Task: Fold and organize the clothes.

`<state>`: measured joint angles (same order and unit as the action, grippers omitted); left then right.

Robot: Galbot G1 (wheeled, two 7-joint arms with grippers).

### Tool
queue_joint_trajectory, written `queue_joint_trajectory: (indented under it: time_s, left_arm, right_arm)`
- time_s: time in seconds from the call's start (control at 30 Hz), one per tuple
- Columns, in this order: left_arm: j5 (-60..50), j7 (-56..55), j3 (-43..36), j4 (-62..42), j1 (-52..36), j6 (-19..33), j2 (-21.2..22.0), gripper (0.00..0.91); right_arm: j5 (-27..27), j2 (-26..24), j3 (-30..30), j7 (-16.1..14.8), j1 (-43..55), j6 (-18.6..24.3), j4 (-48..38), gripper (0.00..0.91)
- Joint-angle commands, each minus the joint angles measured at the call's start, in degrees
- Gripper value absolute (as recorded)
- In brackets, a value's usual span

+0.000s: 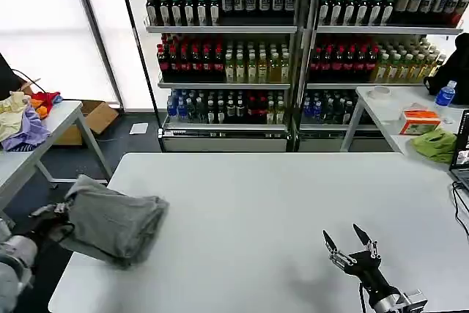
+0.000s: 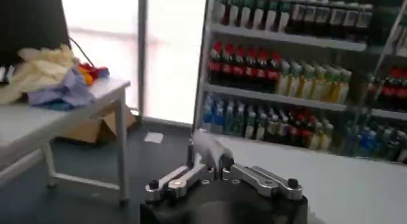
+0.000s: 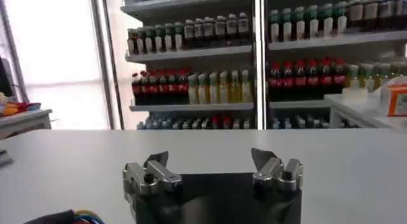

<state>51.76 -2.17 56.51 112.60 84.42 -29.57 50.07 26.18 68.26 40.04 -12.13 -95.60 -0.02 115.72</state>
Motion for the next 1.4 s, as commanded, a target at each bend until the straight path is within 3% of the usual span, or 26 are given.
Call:
queue_joint_trajectory:
  time_s: [0.03, 0.27, 0.4, 0.6, 0.73, 0.77, 0.8, 0.9, 1.03, 1.17, 1.3, 1.4]
  left_arm:
    - [0.7, 1.1, 6.1, 2.6, -0.3, -2.6, -6.8, 0.020]
    - [-0.4, -5.3, -11.9, 12.2, -6.4, -3.4, -3.3, 0.030]
    - [-0.6, -10.6, -32.0, 13.6, -16.8, -3.4, -1.5, 0.030]
    - [-2.2, -14.5, -60.9, 4.8, -29.2, -3.3, 5.8, 0.020]
    - [-3.0, -15.2, -69.4, -3.0, -32.3, -3.3, 10.8, 0.040]
    - [-2.7, -15.1, -70.1, -3.7, -32.4, -3.4, 11.3, 0.121]
    - [-2.7, -13.8, -70.0, -4.0, -32.4, -3.4, 11.0, 0.907]
    - [-0.5, -5.3, -64.8, -2.8, -31.7, -3.4, 7.7, 0.907]
    - [5.6, 0.8, -55.0, 1.3, -30.2, -3.4, -0.4, 0.907]
    - [7.0, 3.6, -45.9, 4.5, -27.6, -3.3, -5.4, 0.907]
    - [6.3, 3.0, -35.3, 5.1, -24.6, -2.9, -5.9, 0.907]
    - [-0.2, 3.2, -29.3, 3.1, -22.7, -0.7, -5.3, 0.907]
  right_arm:
    - [0.6, 0.4, 0.0, 0.0, 0.5, 0.4, -1.0, 0.907]
    - [0.4, 1.0, 0.5, 0.1, 0.2, 0.5, -1.0, 0.907]
    - [0.1, 2.3, 1.0, 0.0, -0.5, 0.5, -0.9, 0.907]
    - [-1.9, 4.9, 1.6, 0.1, -2.0, 0.6, -1.4, 0.907]
    - [-2.7, 5.6, 1.9, 0.3, -2.7, 0.1, -1.0, 0.907]
    - [-2.7, 5.6, 1.8, 0.4, -2.8, -0.2, -0.9, 0.907]
    - [-2.5, 5.4, 1.6, 0.5, -2.8, -0.6, -0.6, 0.907]
    - [-1.7, 4.5, 0.9, 1.0, -2.1, -2.6, 0.3, 0.907]
    - [0.5, 1.9, -2.1, 2.1, 1.4, -6.7, 0.9, 0.907]
    - [1.6, -0.2, -8.7, 4.3, 6.7, -10.4, 0.7, 0.907]
    - [5.2, -1.3, -20.5, 8.8, 15.6, -16.2, -0.3, 0.907]
    - [8.3, -1.1, -27.6, 13.6, 23.2, -21.0, -2.0, 0.907]
